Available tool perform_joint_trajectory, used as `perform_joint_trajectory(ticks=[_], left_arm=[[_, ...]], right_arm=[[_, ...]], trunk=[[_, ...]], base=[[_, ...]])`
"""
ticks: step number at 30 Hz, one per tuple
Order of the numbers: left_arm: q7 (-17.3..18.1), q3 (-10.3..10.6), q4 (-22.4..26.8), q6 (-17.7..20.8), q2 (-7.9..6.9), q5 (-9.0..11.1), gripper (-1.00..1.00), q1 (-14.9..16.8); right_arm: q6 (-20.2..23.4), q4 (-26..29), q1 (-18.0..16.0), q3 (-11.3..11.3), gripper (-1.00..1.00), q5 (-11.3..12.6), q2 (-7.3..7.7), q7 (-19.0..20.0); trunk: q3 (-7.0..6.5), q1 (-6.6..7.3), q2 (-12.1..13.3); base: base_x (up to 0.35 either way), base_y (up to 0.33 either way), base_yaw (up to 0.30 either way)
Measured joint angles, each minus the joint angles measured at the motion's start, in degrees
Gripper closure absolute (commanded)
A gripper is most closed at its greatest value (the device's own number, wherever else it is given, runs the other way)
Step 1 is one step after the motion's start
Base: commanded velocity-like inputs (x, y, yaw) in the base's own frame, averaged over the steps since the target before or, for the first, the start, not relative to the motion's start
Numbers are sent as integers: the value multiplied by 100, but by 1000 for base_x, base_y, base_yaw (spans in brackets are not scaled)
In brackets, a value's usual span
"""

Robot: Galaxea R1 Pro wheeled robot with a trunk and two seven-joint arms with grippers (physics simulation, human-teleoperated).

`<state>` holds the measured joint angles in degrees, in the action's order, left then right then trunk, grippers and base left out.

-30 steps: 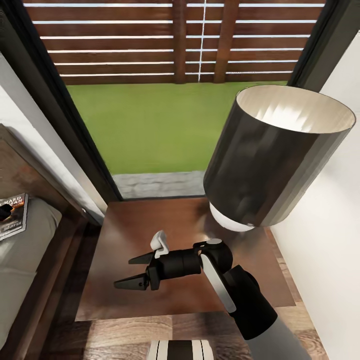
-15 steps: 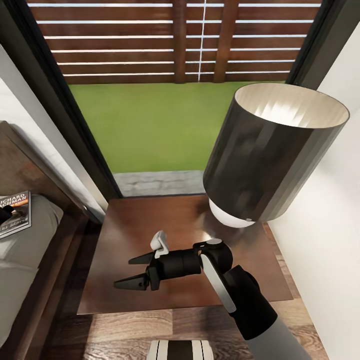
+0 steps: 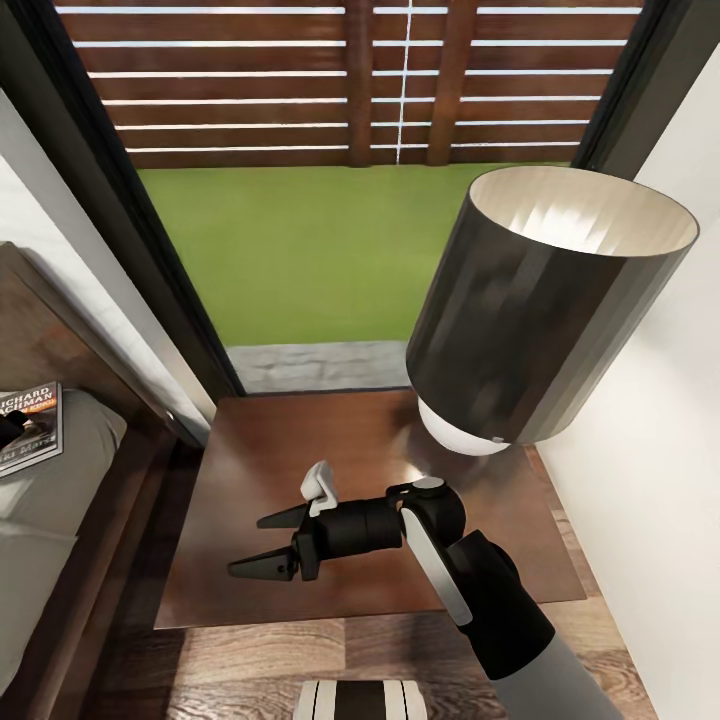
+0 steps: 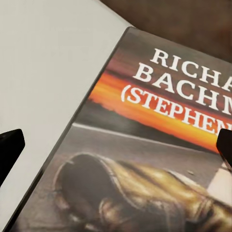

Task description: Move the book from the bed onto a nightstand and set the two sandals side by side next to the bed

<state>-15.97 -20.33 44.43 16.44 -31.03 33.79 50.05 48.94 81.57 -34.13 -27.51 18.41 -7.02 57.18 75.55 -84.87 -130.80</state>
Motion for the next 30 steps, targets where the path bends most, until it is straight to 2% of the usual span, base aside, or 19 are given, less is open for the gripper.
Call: perform_joint_trajectory(ticks=[7, 10, 30], left_arm=[[4, 1, -3, -1, -3, 6, -100, 0], [-18, -6, -15, 12, -3, -72, -100, 2], [-13, -1, -31, 9, -2, -47, -100, 1]], right_arm=[[0, 4, 5, 0, -100, -1, 0, 0], [0, 1, 5, 0, -100, 0, 0, 0], [0, 0, 4, 0, -100, 0, 0, 0]], trunk=[[0, 0, 0], [-8, 0, 0], [-17, 0, 0]], base=[[0, 0, -5], [0, 0, -108], [0, 0, -9]])
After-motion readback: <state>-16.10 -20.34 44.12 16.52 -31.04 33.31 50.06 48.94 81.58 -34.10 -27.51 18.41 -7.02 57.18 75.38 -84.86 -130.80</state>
